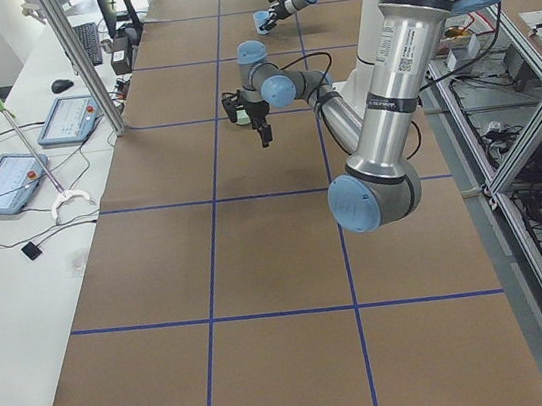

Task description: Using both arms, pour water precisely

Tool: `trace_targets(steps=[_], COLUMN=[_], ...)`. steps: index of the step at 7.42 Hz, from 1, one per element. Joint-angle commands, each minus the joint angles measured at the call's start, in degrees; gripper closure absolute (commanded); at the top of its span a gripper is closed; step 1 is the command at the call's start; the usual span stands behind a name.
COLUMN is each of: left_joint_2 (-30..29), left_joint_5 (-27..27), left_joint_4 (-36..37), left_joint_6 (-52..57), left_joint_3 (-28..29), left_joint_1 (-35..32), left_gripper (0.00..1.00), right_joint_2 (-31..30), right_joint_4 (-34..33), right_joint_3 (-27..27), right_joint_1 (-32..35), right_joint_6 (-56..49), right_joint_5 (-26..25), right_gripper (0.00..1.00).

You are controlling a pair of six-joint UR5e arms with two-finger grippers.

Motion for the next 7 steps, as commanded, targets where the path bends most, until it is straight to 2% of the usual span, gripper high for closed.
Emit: trace_targets(steps=[1, 3, 7], left_joint_2=[0.00, 0.00, -0.35], left_joint_5=[0.00, 0.00, 0.00], left_joint_4=[0.04, 0.04, 0.04], left_joint_6=[0.00, 0.00, -0.09], left_joint_3=[0.00, 0.00, -0.09], left_joint_1=[0.00, 0.00, 0.00], left_gripper=[0.00, 0.00, 0.00], right_joint_2=[0.10, 0.19, 1.60], right_joint_4=[0.07, 0.07, 0.15], right_joint_3=[-0.01, -0.01, -0.53], right_joint_1=[0.33, 0.68, 2.61], right_joint_6=[-0.33, -0.33, -2.00], right_joint_5=[0.12, 0.20, 0.64], right_gripper=[0.02, 0.02, 0.11])
